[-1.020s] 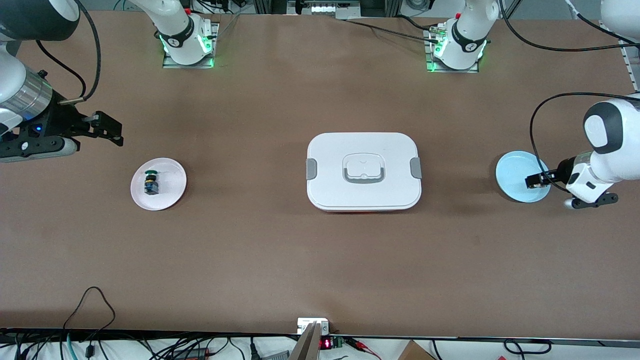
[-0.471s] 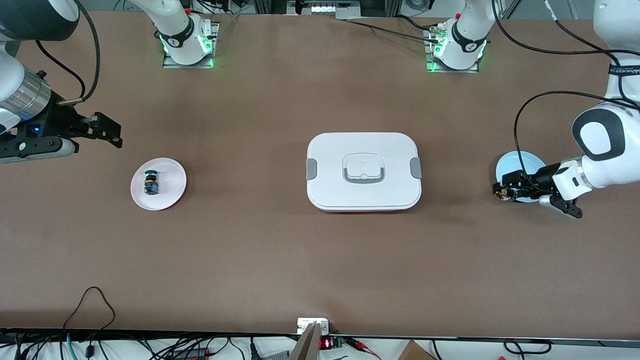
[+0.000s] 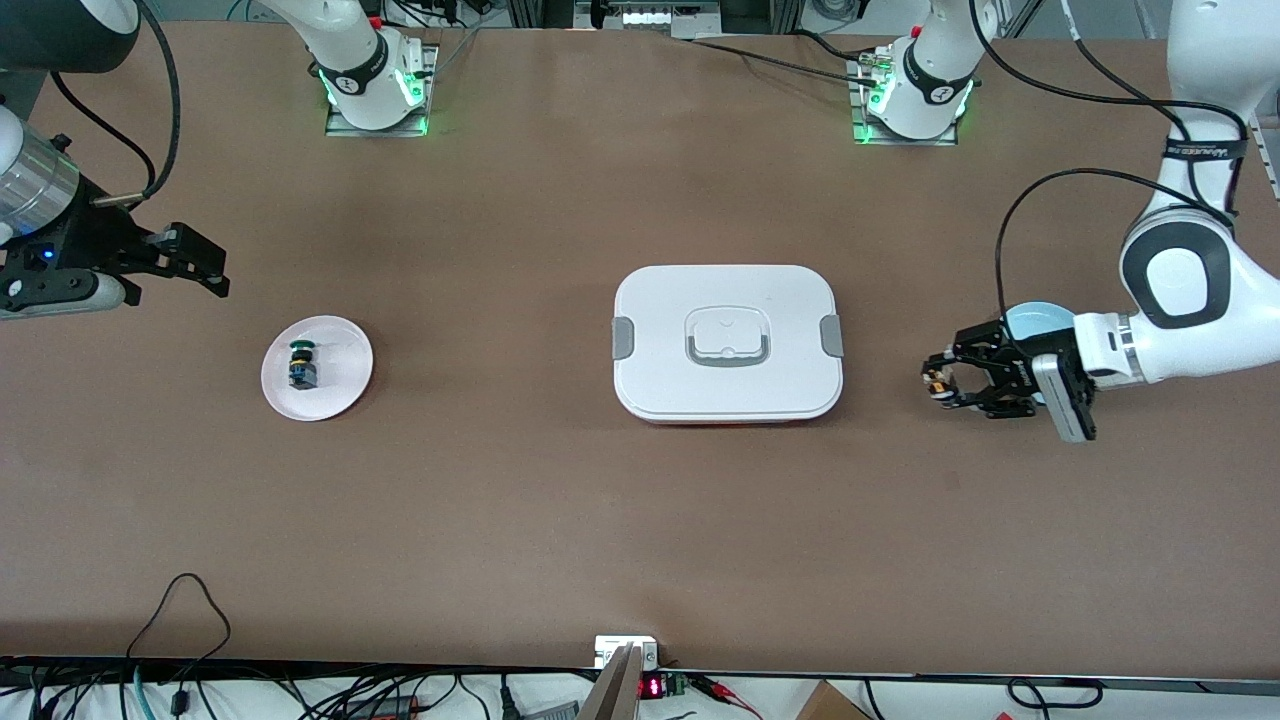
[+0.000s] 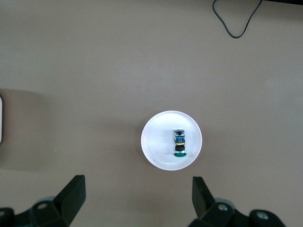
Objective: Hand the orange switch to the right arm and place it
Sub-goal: 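Carry the switch over the white box while the right gripper reaches toward it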
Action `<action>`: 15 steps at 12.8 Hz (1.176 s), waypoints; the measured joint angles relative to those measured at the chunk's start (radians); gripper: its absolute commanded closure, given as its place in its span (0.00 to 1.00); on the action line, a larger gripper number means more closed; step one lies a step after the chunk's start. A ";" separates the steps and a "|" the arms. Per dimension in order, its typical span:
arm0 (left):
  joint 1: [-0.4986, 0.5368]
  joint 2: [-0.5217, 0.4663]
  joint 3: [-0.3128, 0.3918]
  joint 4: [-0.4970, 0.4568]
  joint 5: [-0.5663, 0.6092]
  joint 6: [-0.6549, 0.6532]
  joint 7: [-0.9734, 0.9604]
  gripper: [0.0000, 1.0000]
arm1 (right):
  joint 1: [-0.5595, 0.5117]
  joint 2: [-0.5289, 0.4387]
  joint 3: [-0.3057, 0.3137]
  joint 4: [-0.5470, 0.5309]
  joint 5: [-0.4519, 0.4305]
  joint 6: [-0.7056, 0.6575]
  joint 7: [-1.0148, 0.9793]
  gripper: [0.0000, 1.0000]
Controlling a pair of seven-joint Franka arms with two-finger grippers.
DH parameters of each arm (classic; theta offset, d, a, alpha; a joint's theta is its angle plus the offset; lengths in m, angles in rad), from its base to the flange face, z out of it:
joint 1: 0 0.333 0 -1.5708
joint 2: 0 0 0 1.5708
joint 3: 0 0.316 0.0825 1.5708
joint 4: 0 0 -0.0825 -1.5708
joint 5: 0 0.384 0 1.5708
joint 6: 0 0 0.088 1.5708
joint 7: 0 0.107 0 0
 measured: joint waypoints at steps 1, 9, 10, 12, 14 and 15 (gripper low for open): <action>-0.001 0.003 -0.014 0.000 -0.070 -0.034 0.066 0.74 | 0.001 -0.001 0.003 0.002 0.000 -0.008 0.000 0.00; -0.022 0.049 -0.226 0.049 -0.446 -0.148 0.320 0.75 | 0.015 0.035 0.011 0.001 0.290 -0.078 -0.002 0.00; -0.037 0.071 -0.256 0.068 -0.474 -0.149 0.344 0.75 | 0.015 0.052 0.011 0.000 0.362 -0.079 -0.002 0.00; -0.110 0.108 -0.281 0.129 -0.539 -0.131 0.357 0.75 | 0.014 0.091 0.010 -0.003 0.521 -0.089 0.006 0.00; -0.190 0.116 -0.286 0.162 -0.613 -0.032 0.358 0.75 | 0.015 0.134 0.011 -0.005 0.691 -0.096 0.018 0.00; -0.219 0.116 -0.288 0.170 -0.656 0.006 0.358 0.75 | 0.015 0.156 0.011 -0.005 0.777 -0.096 0.021 0.00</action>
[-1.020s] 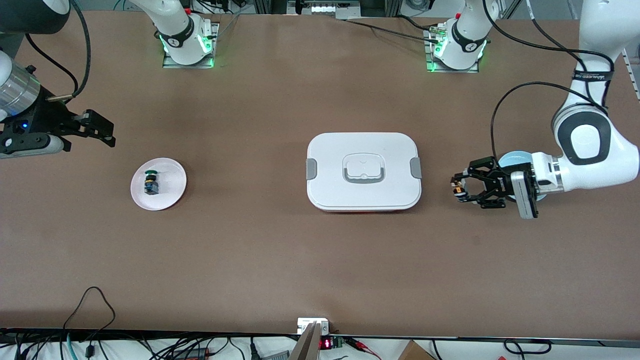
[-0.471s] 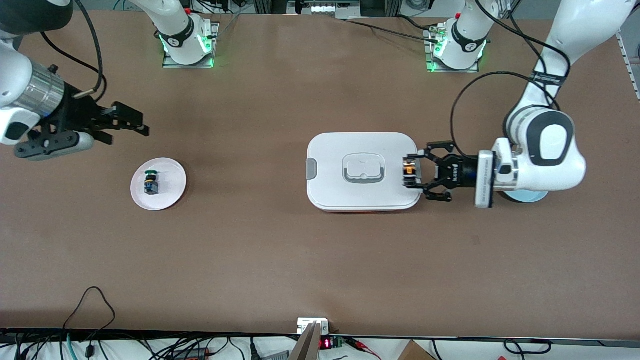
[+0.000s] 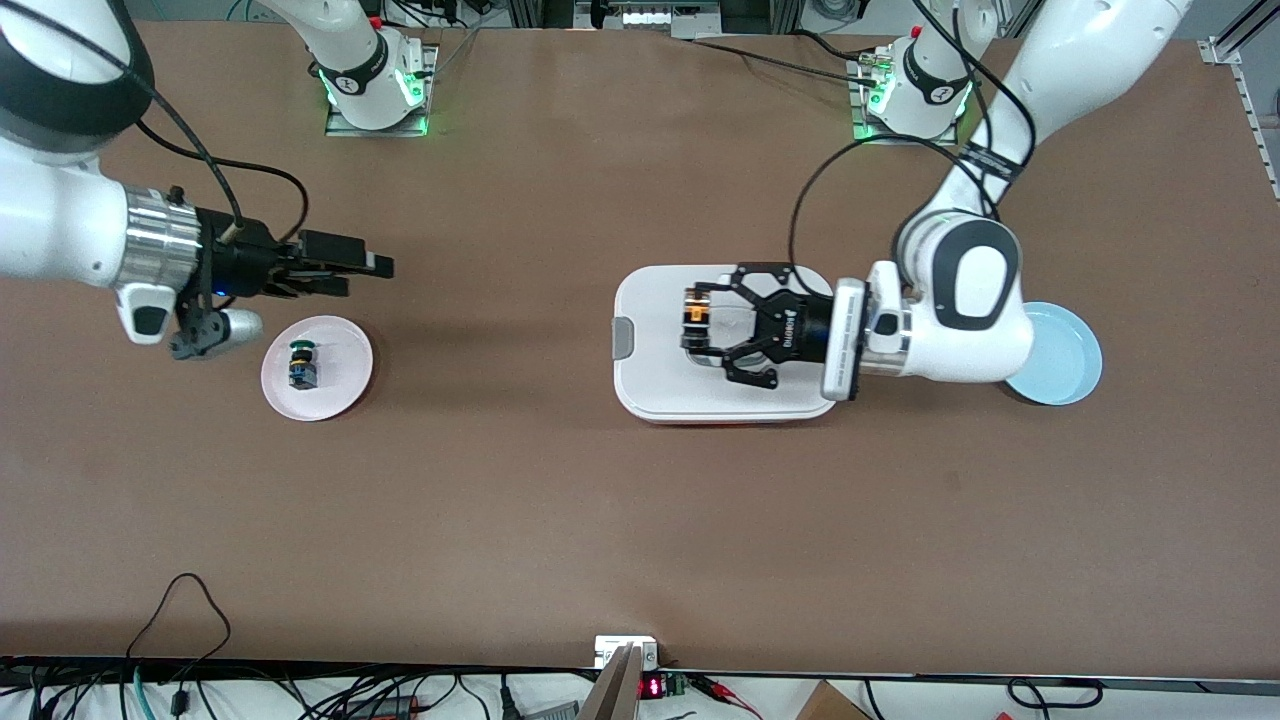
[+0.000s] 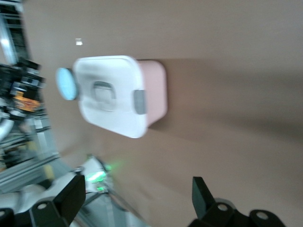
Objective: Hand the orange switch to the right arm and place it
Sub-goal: 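Carry the switch over the white box while the right gripper reaches toward it, then grasp the orange switch with the right gripper from the left gripper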
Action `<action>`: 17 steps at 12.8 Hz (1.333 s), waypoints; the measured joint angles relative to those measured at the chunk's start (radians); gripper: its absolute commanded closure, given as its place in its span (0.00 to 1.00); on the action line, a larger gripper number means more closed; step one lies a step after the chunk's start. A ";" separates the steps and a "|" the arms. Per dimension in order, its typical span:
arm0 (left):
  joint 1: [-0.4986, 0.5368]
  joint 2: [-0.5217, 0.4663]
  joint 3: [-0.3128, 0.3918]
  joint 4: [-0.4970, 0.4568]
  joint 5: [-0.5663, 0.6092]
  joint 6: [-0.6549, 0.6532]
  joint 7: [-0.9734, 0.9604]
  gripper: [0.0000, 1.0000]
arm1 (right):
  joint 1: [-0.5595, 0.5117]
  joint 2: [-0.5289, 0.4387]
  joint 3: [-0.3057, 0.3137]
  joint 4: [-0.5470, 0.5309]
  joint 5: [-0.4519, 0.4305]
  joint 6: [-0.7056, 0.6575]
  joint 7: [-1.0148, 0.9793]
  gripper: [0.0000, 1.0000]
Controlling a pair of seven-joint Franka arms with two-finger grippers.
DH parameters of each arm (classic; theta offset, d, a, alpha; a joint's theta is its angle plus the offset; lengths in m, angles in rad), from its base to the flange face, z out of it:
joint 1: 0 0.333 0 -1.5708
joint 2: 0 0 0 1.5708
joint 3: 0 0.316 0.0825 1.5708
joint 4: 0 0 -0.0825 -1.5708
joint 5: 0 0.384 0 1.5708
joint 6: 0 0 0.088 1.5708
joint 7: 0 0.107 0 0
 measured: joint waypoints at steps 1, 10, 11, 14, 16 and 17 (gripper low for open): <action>-0.026 0.000 -0.001 0.003 -0.056 0.019 0.005 0.75 | 0.000 0.021 0.000 0.000 0.084 0.000 0.002 0.00; -0.172 0.000 -0.010 0.049 -0.235 0.218 0.092 0.75 | 0.102 0.159 0.002 -0.022 0.684 0.133 0.015 0.00; -0.172 0.000 -0.010 0.050 -0.235 0.219 0.094 0.75 | 0.115 0.161 0.003 -0.037 0.712 0.152 0.015 0.00; -0.172 0.000 -0.010 0.050 -0.235 0.220 0.096 0.75 | 0.133 0.154 0.003 -0.102 0.793 0.164 -0.011 0.00; -0.172 0.000 -0.011 0.050 -0.235 0.220 0.096 0.75 | 0.156 0.139 0.005 -0.173 0.865 0.198 -0.072 0.00; -0.172 0.001 -0.011 0.050 -0.235 0.220 0.096 0.75 | 0.177 0.130 0.008 -0.193 0.892 0.231 -0.085 0.00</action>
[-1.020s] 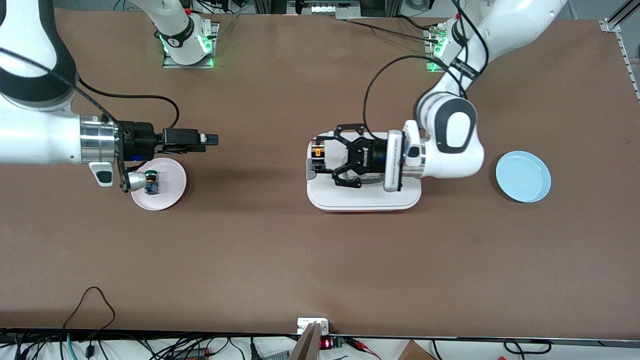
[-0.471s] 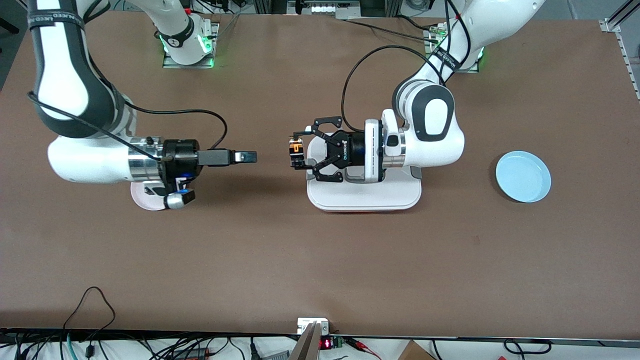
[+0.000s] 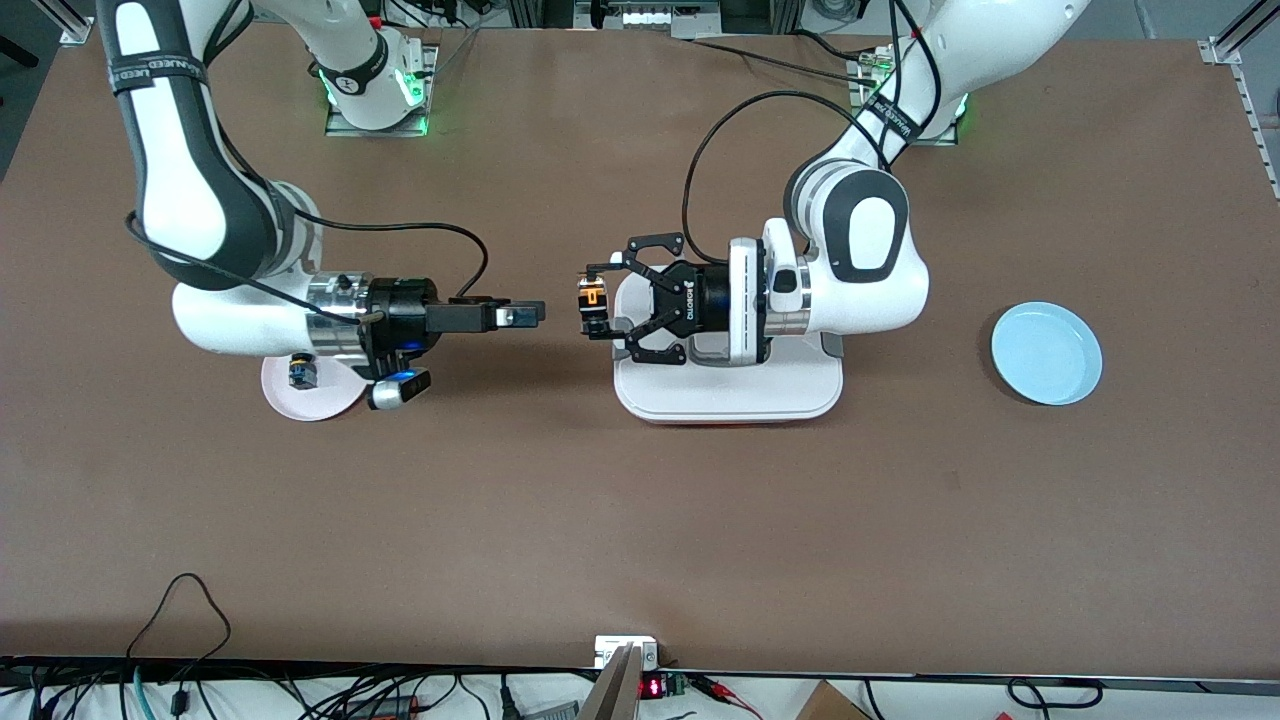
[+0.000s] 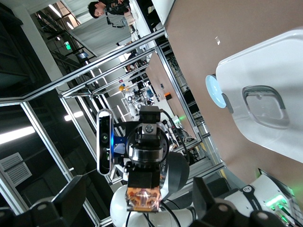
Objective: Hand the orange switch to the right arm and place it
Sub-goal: 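Grasp the orange switch with the right gripper from the left gripper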
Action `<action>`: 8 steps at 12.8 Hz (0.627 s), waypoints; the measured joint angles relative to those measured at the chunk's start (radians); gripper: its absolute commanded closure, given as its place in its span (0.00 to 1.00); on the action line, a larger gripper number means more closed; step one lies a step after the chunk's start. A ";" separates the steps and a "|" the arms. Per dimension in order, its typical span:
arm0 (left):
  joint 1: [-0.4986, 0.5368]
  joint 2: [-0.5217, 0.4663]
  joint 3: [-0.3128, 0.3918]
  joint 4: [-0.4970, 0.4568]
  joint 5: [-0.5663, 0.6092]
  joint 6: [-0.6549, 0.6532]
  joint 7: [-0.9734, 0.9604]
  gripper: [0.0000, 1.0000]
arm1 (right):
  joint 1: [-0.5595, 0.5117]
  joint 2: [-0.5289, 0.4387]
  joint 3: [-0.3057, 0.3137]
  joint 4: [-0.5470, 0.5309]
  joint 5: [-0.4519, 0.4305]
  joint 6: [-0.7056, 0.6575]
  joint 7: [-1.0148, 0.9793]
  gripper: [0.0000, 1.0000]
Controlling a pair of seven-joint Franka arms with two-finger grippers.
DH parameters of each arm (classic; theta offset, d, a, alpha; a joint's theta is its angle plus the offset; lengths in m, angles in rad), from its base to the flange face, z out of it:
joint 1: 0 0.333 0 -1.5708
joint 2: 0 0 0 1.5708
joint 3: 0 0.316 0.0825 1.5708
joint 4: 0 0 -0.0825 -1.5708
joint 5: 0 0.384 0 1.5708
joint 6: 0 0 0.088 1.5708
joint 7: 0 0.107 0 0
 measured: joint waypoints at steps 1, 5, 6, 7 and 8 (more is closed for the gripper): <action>0.000 0.001 0.000 0.000 0.000 0.000 0.000 0.75 | 0.024 -0.009 0.004 -0.012 0.014 0.039 -0.002 0.00; 0.000 0.005 0.000 0.000 0.000 0.000 0.002 0.75 | 0.090 -0.035 0.014 -0.034 0.050 0.135 -0.002 0.01; 0.000 0.006 0.000 0.000 0.000 0.000 0.003 0.75 | 0.094 -0.038 0.015 -0.037 0.053 0.141 -0.002 0.02; 0.000 0.006 0.000 0.000 0.000 0.000 0.003 0.75 | 0.095 -0.039 0.015 -0.040 0.055 0.143 -0.002 0.06; 0.000 0.006 0.000 0.000 0.000 0.000 0.003 0.75 | 0.095 -0.040 0.015 -0.043 0.055 0.144 -0.002 0.14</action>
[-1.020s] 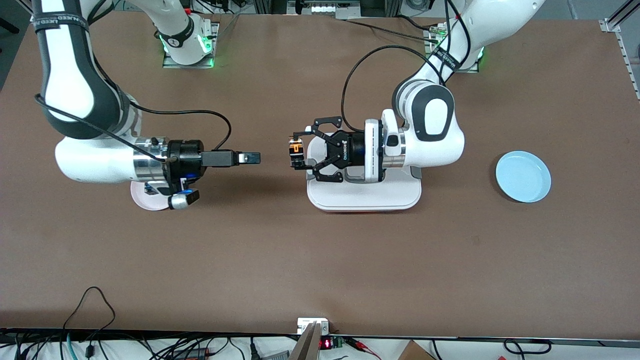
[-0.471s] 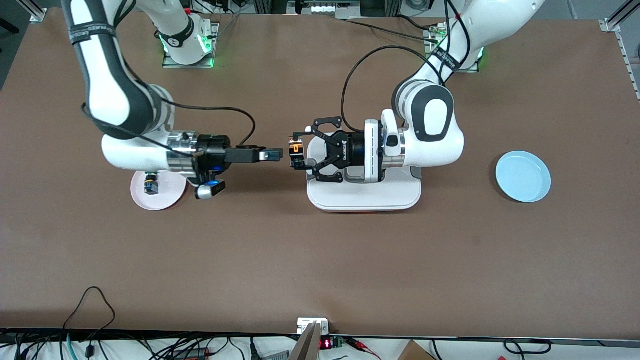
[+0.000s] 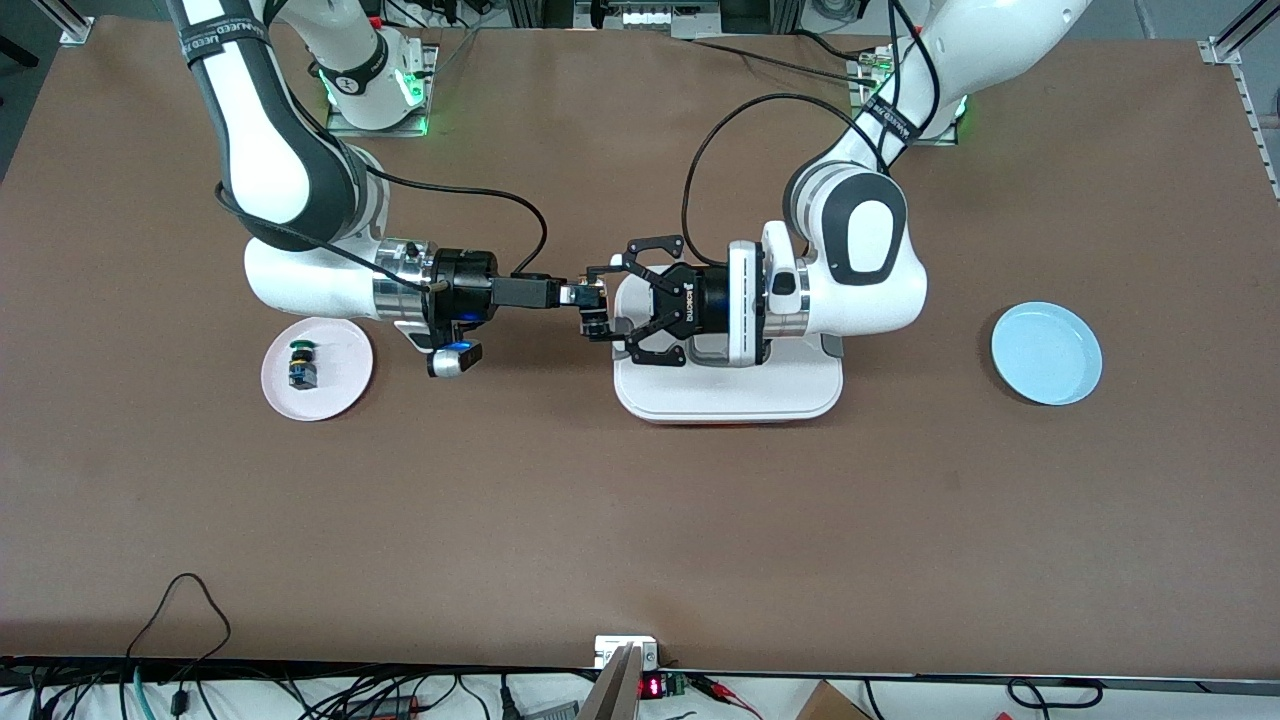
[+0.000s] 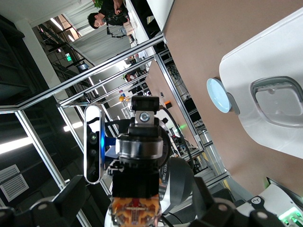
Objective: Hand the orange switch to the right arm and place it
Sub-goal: 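Grasp the orange switch with the right gripper from the left gripper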
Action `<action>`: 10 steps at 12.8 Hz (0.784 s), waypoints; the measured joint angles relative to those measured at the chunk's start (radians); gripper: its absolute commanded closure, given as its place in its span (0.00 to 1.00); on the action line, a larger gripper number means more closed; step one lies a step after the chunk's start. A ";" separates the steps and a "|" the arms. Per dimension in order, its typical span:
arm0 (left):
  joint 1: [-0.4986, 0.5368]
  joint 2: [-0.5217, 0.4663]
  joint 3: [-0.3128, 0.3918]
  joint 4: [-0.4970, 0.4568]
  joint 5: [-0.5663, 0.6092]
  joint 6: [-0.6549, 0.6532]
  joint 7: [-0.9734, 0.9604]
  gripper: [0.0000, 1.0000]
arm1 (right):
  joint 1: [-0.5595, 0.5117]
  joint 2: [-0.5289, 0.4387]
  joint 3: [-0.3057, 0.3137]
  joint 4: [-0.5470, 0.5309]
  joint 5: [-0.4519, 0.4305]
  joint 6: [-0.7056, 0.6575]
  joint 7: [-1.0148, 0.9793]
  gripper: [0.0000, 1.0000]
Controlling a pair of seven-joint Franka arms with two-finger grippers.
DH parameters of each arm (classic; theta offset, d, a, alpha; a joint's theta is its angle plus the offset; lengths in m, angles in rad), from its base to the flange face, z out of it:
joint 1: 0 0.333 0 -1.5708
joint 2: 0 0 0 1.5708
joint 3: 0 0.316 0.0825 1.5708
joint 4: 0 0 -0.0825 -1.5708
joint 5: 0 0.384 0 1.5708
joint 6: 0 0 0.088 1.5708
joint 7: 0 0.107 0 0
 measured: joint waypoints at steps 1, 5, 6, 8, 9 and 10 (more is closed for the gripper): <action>0.000 0.000 0.000 0.000 0.000 0.000 0.000 0.75 | 0.000 -0.001 0.000 -0.003 0.000 0.000 0.000 0.23; 0.000 0.000 0.000 0.000 0.000 0.000 0.000 0.75 | 0.000 -0.006 0.000 -0.013 0.004 0.001 0.000 0.50; 0.000 0.000 0.000 0.000 0.000 0.000 0.000 0.75 | 0.000 -0.006 0.000 -0.014 0.009 0.001 0.000 0.58; 0.000 0.001 0.000 -0.001 0.000 0.000 0.002 0.75 | -0.001 -0.008 0.000 -0.014 0.021 0.002 0.000 0.75; 0.000 0.001 0.000 0.000 0.000 0.000 0.005 0.68 | 0.000 -0.009 0.000 -0.016 0.023 0.003 0.000 0.82; 0.000 0.001 0.000 0.000 0.000 0.000 0.005 0.49 | 0.000 -0.009 0.000 -0.016 0.023 0.003 0.000 0.86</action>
